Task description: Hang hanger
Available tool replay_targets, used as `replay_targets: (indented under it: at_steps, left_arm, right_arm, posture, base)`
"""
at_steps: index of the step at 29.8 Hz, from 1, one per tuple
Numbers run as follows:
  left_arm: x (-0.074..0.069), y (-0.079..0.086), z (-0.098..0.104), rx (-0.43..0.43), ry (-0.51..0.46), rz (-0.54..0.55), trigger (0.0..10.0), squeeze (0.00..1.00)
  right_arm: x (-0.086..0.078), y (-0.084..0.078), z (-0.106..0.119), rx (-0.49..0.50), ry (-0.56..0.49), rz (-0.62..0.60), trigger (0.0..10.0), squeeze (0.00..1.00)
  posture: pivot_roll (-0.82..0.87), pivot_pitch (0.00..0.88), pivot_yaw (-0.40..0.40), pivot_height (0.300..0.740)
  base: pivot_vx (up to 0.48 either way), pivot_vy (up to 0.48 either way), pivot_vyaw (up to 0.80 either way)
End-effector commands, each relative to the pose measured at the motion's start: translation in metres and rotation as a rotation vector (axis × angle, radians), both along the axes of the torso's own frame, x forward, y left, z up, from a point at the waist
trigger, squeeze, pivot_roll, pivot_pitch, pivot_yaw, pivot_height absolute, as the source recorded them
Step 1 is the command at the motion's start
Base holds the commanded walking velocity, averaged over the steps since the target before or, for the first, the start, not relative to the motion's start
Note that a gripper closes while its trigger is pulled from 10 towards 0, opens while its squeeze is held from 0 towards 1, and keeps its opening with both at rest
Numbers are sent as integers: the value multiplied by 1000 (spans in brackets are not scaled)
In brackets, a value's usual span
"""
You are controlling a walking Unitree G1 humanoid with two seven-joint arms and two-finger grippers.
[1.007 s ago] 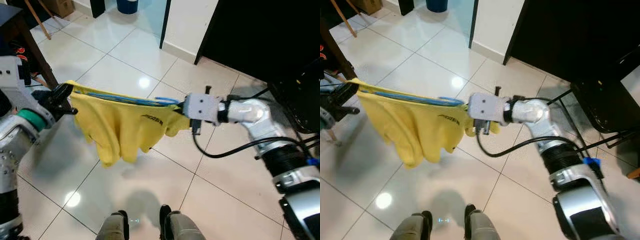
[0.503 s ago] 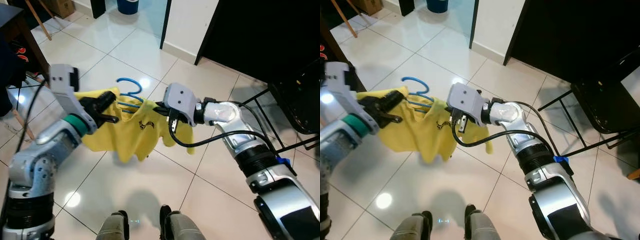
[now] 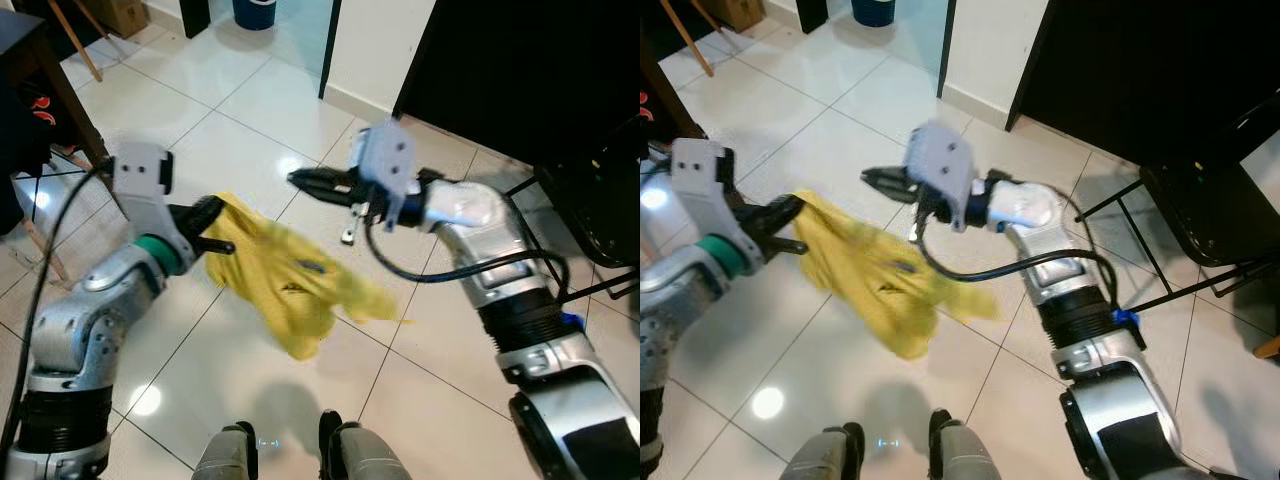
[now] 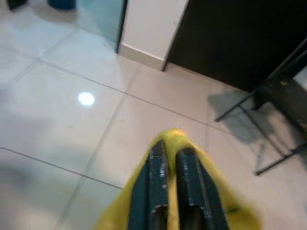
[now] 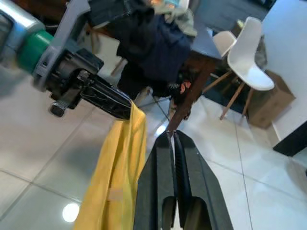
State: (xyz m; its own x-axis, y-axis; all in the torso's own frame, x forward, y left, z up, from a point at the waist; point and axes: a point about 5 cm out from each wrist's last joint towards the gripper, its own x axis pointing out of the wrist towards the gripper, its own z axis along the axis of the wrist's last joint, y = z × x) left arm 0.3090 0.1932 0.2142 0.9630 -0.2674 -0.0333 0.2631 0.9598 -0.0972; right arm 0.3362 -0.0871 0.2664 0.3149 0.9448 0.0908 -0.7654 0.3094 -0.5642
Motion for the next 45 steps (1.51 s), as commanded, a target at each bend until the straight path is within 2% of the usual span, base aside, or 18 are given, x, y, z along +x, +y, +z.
replay_targets:
  at_steps: [1, 2, 6, 12, 19, 20, 23, 24, 26, 27, 28, 30, 33, 36, 38, 43, 45]
  left_arm:
    - [-1, 9, 3, 25, -34, 23, 10000, 1000]
    - [0, 10, 6, 44, -49, 29, 10000, 1000]
    - [1, 4, 11, 24, -71, 9, 10000, 1000]
    - [1, -3, 12, 19, -80, -17, 10000, 1000]
    - [2, -4, 12, 33, -83, -12, 10000, 1000]
    - [1, -4, 11, 37, -82, -4, 10000, 612]
    - [1, -4, 11, 37, -82, -4, 10000, 612]
    - [1, -6, 8, 58, -86, 20, 10000, 0]
    - [-2, -13, 3, 122, -121, 60, 10000, 0]
    - [-2, -13, 3, 122, -121, 60, 10000, 0]
    - [-3, -15, 1, 147, -132, 62, 10000, 0]
    - [-3, -15, 1, 147, -132, 62, 10000, 0]
    - [-10, -20, -8, 164, -125, 44, 10000, 0]
    - [-12, -20, -13, 176, -118, 44, 10000, 0]
    - [-15, -19, -19, 189, -113, 49, 10000, 0]
    - [-16, -14, -27, 186, -87, 79, 10000, 0]
    - [-17, -9, -35, 164, -47, 116, 10000, 0]
  right_arm:
    - [-5, -7, 6, 37, 1, 21, 0, 0]
    - [-6, -8, 7, 45, -1, 24, 0, 0]
    - [-7, -6, 5, 43, -5, 18, 0, 0]
    - [-8, -7, 4, 39, -2, 5, 0, 0]
    - [-9, -9, 2, 33, 8, -6, 0, 0]
    - [-9, -9, 0, 44, 14, -18, 0, 0]
    - [-9, -9, 0, 44, 14, -18, 0, 0]
    - [-8, -10, -2, 101, 24, -83, 10000, 0]
    - [-4, -16, -19, 264, 90, -282, 10000, 0]
    - [-4, -16, -19, 264, 90, -282, 10000, 0]
    - [-5, -20, -29, 324, 129, -356, 10000, 0]
    - [-5, -20, -29, 324, 129, -356, 10000, 0]
    - [-8, -35, -68, 536, 313, -587, 10000, 0]
    - [-9, -40, -81, 574, 357, -656, 10000, 0]
    - [-9, -51, -99, 629, 419, -764, 10000, 0]
    - [-9, -59, -115, 629, 451, -845, 10000, 0]
    - [-9, -62, -121, 610, 457, -889, 10000, 0]
  posture:
    - [31, 154, 4, 740]
    - [28, 150, 5, 740]
    - [28, 147, 8, 740]
    - [28, 147, 8, 740]
    - [30, 151, 5, 740]
    - [32, 155, 2, 740]
    - [32, 155, 2, 740]
    - [34, 158, 1, 740]
    - [32, 162, 4, 740]
    - [32, 162, 4, 740]
    - [32, 162, 9, 740]
    - [32, 162, 9, 740]
    - [32, 149, 28, 740]
    - [31, 147, 30, 740]
    - [31, 136, 31, 740]
    - [40, 126, 22, 740]
    - [41, 118, 20, 740]
  base:
    - [0, 0, 0]
    - [0, 0, 0]
    - [0, 0, 0]
    - [0, 0, 0]
    - [0, 0, 0]
    - [0, 0, 0]
    - [0, 0, 0]
    - [0, 0, 0]
    - [0, 0, 0]
    - [0, 0, 0]
    - [0, 0, 0]
    - [0, 0, 0]
    - [0, 0, 0]
    - [0, 0, 0]
    - [0, 0, 0]
    - [0, 0, 0]
    - [0, 0, 0]
